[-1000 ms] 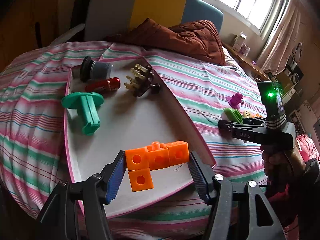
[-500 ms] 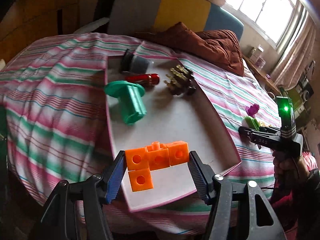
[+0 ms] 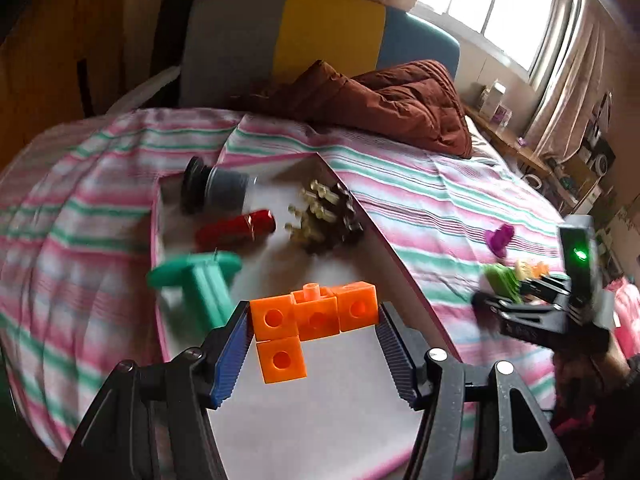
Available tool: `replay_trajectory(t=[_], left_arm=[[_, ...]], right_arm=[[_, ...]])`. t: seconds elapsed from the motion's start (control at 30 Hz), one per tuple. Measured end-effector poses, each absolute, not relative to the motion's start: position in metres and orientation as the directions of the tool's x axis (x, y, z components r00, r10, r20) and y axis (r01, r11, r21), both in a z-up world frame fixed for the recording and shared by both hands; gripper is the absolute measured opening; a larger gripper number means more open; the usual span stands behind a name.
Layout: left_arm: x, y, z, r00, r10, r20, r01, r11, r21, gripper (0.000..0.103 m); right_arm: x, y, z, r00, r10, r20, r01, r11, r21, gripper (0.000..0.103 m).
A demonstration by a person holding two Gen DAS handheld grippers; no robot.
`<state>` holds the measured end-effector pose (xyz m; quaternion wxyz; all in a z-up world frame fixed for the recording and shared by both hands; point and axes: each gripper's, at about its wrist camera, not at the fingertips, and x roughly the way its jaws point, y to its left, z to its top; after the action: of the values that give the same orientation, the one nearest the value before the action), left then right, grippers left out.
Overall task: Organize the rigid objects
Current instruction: 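Lower the orange blocks into the tray and open the left gripper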
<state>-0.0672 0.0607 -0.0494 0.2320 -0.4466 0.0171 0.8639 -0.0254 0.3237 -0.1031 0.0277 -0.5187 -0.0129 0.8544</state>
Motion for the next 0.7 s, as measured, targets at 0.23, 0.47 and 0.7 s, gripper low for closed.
replay_trajectory(t=[0.23, 0.47, 0.7], left_arm=[[-0.104, 0.080, -0.072, -0.458, 0.329, -0.826, -0.417, -0.900, -0.128, 0.063], [-0.114, 0.084, -0.081, -0.491, 0.269, -0.829, -0.416, -0.908, -0.048, 0.063], [-0.103, 0.077, -0.070, -0.523, 0.257, -0.813, -0.406, -0.914, -0.027, 0.064]], right_arm=[[-0.026, 0.323, -0.103, -0.460, 0.060, -0.886, -0.034, -0.998, -0.050, 0.053], [-0.026, 0.322, -0.102, -0.458, 0.061, -0.887, -0.038, -0.998, -0.049, 0.053], [-0.027, 0.321, -0.101, -0.458, 0.061, -0.887, -0.037, -0.998, -0.049, 0.053]])
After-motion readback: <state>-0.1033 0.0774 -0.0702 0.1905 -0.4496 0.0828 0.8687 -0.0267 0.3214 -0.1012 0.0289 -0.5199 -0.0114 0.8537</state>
